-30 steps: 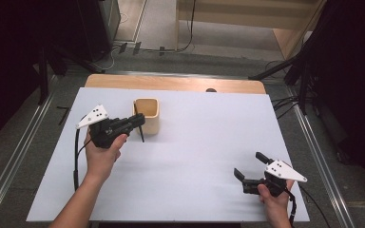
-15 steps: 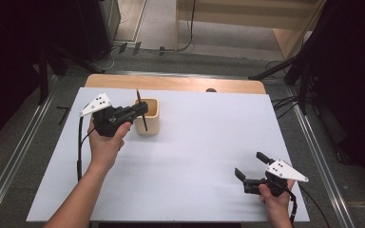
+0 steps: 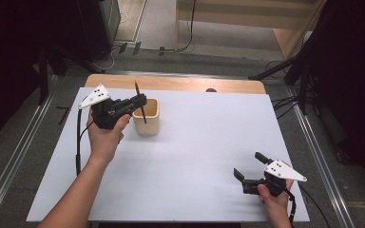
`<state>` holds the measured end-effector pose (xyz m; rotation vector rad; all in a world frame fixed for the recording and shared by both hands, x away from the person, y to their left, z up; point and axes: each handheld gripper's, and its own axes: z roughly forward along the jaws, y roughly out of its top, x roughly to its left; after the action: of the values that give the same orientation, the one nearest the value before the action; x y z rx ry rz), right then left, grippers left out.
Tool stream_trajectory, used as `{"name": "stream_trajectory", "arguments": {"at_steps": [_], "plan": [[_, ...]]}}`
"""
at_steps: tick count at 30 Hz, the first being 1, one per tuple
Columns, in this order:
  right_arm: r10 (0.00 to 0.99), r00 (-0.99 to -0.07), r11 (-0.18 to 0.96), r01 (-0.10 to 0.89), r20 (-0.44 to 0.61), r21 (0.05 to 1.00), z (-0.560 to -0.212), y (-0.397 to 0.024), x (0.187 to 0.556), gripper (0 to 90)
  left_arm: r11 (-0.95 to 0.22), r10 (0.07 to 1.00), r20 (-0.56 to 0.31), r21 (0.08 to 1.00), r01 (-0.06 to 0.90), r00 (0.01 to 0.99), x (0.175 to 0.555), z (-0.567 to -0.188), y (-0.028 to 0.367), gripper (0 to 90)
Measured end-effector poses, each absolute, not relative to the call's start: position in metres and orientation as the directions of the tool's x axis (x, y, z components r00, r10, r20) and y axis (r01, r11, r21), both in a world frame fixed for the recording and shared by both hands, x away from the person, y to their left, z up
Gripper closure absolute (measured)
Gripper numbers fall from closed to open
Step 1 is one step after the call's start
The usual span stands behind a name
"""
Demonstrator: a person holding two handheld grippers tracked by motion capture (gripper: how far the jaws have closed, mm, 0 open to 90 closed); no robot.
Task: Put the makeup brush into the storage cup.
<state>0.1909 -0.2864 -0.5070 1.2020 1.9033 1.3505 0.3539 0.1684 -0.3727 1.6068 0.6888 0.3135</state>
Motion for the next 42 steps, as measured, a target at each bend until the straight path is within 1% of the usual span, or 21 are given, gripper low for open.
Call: {"name": "stream_trajectory", "arguments": {"at_steps": [11,25,31,42], "plan": [[0.875,-0.478,0.115,0.368,0.082,0.923,-0.507,-0.287,0.191,0.0,-0.016,0.624,-0.170,0.973,0.229,0.763,0.368,-0.366,0.163,84.4],[0.871,-0.484,0.120,0.366,0.079,0.923,-0.508,-0.286,0.192,0.0,-0.041,0.696,-0.123,0.977,0.210,0.708,0.385,-0.385,0.158,84.3],[0.870,-0.487,0.123,0.366,0.077,0.922,-0.508,-0.285,0.192,0.0,-0.046,0.730,-0.129,0.971,0.236,0.671,0.396,-0.403,0.154,84.3],[0.869,-0.489,0.123,0.371,0.081,0.921,-0.509,-0.287,0.191,0.0,-0.067,0.742,-0.141,0.957,0.282,0.656,0.399,-0.423,0.155,84.1]]}}
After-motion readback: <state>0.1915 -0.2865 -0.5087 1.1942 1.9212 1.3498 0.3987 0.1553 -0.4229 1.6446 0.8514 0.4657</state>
